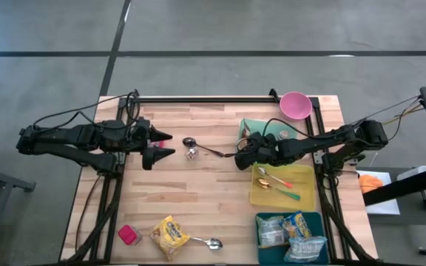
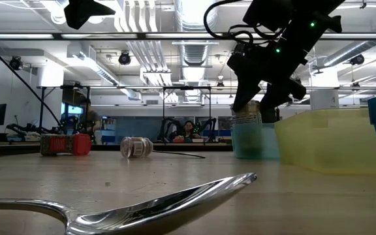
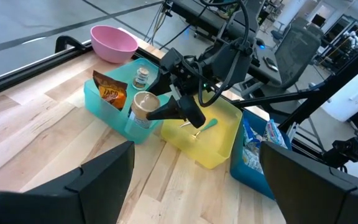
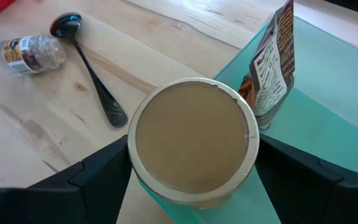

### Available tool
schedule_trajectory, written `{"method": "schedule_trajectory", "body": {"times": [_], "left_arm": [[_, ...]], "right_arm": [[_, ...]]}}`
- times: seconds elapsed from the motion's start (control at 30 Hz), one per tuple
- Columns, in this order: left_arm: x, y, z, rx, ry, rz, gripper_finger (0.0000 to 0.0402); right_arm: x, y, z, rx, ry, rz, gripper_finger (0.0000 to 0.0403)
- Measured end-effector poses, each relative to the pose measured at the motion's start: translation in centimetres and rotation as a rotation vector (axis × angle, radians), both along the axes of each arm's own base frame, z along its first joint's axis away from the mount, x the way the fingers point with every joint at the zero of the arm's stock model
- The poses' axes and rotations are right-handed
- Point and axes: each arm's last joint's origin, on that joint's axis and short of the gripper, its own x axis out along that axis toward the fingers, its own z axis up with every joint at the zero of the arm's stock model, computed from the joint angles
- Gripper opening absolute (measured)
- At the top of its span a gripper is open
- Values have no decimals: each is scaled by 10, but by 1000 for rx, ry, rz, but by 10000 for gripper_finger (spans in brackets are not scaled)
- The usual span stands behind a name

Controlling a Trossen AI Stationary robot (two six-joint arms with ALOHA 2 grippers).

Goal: Pick & Place Food Item
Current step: Put the golden seasoning bottle into the green bin

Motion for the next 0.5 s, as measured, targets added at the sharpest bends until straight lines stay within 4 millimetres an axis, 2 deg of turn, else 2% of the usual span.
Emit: {"method": "schedule_trajectory", "body": {"times": [0.5], "left_arm": [[0,0,0,2,0,0,349]], "right_arm": [[0,0,0,4,-3,-1,316]]}}
